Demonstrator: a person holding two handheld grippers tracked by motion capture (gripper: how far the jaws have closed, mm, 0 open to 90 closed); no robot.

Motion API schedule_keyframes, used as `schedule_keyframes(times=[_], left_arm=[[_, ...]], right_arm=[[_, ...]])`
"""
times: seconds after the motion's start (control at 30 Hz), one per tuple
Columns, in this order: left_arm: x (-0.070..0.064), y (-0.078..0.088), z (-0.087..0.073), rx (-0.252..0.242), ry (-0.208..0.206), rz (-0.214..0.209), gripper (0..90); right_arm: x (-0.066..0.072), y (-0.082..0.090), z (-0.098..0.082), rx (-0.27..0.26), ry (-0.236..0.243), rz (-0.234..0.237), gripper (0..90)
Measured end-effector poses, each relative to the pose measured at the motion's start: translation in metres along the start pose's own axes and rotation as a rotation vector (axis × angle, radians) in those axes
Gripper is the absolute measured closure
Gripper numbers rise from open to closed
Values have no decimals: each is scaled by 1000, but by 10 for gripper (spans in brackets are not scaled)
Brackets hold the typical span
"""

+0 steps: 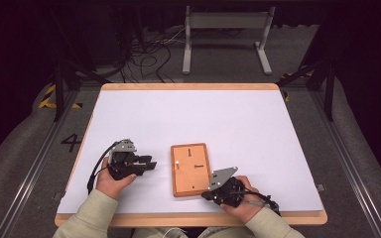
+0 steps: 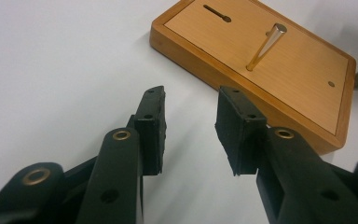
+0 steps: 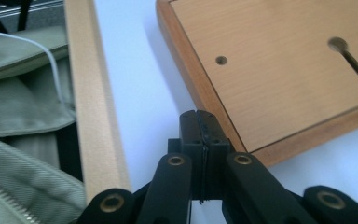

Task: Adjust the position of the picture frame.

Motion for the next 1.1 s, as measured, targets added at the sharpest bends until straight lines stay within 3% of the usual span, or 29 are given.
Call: schedule_keyframes(times=[0.3, 0.53, 0.73, 0.87, 1.1], left_arm=[[9, 1, 4, -19, -1, 60, 645], [26, -1, 13, -58, 6, 161, 675], [39, -8, 26, -61, 9, 210, 804], [43, -19, 34, -40, 18, 199, 897], [52, -42, 49, -32, 27, 202, 898]], right_arm=[[-27, 7, -2, -27, -47, -88, 900], [-49, 9, -4, -46, -73, -178, 900], [-57, 10, -3, -55, -92, -243, 900], [-52, 14, 0, -77, -106, -218, 900], [-36, 28, 10, -126, -116, -187, 900]])
Point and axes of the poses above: each handheld gripper's, and its own axes: y roughly backward along the jaws, z roughly out of its top, x roughly to its left, the point moved 9 cm from there along -y, roughly forward along the jaws, and after that the axes turned 8 degrees about -x, right-handed, at the moved point
